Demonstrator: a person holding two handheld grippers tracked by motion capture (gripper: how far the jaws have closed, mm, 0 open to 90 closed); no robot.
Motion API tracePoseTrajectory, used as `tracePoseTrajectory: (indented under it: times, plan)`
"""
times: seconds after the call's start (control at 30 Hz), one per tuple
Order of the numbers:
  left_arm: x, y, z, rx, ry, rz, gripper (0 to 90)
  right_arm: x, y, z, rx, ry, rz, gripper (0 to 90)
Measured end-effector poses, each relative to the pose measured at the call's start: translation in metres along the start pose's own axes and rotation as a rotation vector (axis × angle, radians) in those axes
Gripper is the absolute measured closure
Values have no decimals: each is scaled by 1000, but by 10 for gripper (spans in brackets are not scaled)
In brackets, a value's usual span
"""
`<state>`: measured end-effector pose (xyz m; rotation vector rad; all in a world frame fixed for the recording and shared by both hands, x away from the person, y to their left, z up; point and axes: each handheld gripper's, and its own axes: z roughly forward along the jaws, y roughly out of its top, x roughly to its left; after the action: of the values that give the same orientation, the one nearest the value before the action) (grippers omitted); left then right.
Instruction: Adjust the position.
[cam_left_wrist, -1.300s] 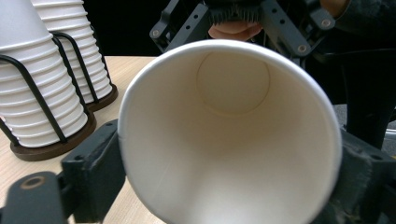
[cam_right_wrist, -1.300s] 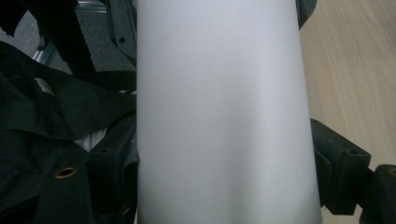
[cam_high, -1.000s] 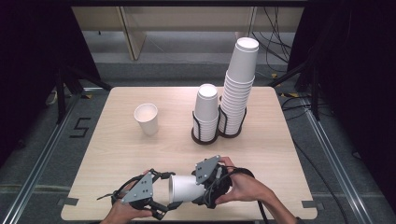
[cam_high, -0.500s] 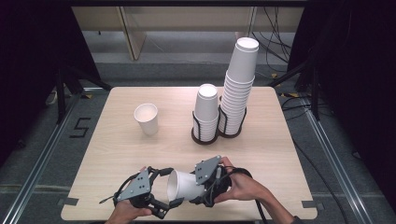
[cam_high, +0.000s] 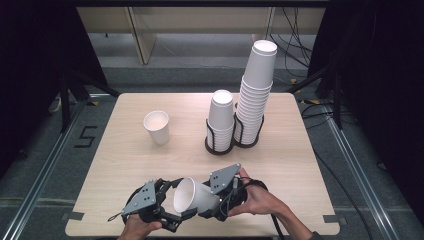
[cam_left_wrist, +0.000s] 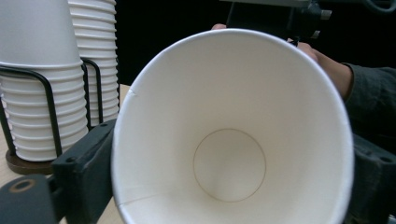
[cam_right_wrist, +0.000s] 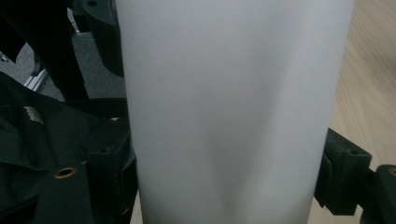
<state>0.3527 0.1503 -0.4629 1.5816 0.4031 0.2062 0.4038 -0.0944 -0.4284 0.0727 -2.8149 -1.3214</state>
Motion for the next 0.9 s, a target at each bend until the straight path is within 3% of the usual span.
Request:
tracePoseTrajectory:
  times: [0.07, 0.1, 0.27, 0.43, 0.6, 0.73, 0.77, 0.9]
  plan:
    - [1, 0, 1, -17, -16, -7, 118, 0, -1, 1, 0, 2, 10, 230]
    - [0, 1, 0, 12, -3, 3, 127, 0, -2, 2, 10, -4, 24, 215]
    - [0, 4, -1, 14, 11, 11, 132, 0, -1, -2, 35, -37, 56, 169]
    - [0, 4, -2, 29, 22, 9, 133, 1, 0, -8, 54, -63, 41, 187]
    - [-1, 4, 1, 25, 28, 5, 114, 4, 1, 2, 81, -66, 20, 233]
    - [1, 3, 1, -6, 49, -30, 63, 1, -3, 2, -1, -39, 37, 237]
    - [0, 2, 2, -12, 50, -37, 48, 0, -4, 0, -43, -37, 48, 237]
    - [-1, 1, 3, -12, 48, -31, 83, 0, -2, -1, -78, -38, 48, 237]
